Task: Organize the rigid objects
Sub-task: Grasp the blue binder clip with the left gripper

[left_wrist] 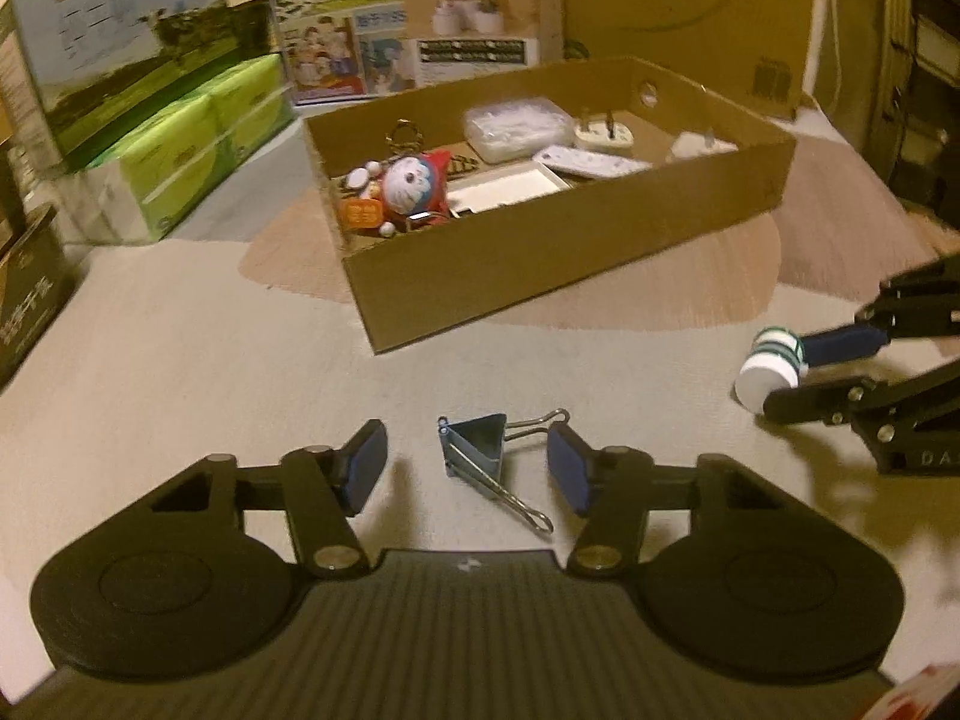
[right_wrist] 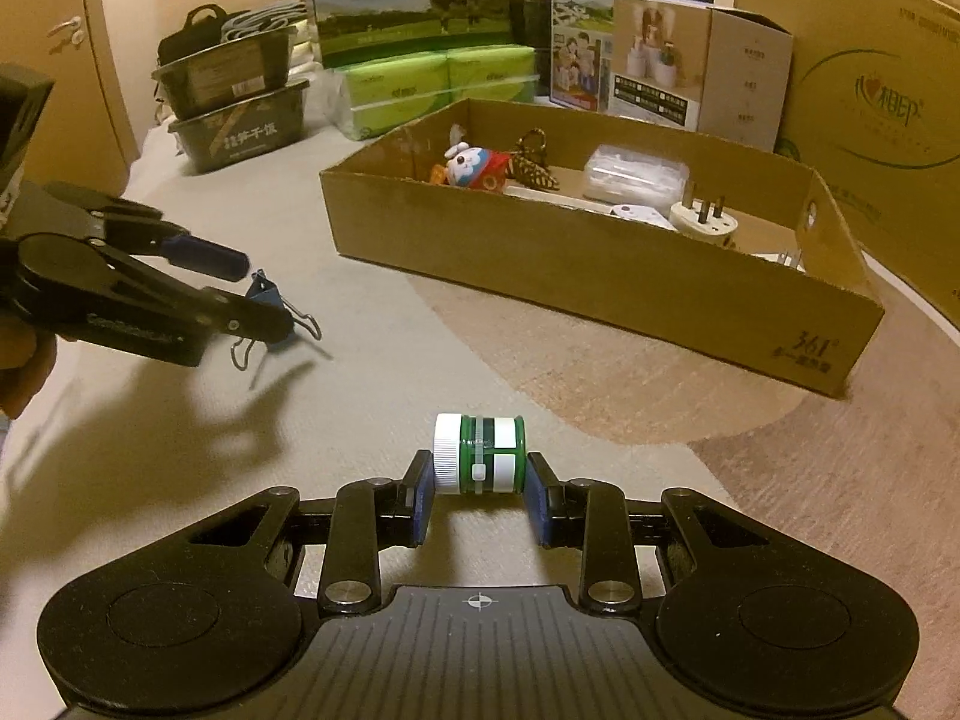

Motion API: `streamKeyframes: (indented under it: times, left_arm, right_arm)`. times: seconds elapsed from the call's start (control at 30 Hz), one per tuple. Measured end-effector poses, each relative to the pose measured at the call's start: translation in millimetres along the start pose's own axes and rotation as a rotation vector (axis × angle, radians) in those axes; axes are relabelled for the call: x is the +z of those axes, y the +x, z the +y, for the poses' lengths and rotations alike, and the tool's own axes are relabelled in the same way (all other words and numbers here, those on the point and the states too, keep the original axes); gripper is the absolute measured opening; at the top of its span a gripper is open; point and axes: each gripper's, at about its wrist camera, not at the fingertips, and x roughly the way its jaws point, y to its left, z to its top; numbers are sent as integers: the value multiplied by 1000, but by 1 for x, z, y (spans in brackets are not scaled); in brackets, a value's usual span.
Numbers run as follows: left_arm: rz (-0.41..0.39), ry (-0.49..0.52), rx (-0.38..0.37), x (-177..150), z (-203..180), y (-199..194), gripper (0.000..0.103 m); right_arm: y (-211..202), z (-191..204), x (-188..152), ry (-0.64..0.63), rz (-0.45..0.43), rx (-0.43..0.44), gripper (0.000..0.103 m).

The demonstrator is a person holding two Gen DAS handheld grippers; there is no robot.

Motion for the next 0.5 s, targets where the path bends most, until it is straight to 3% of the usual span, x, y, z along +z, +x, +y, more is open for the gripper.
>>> streamKeyframes:
  times: [0.27, 0.5]
  left_arm:
    - [23, -3, -17, 2, 0, 2, 20]
    - [34, -85, -15, -3, -9, -10, 20]
  right_arm:
    - [-2, -2, 1, 9, -5, 1, 32]
    - [-12, -2, 1, 18, -18, 0, 32]
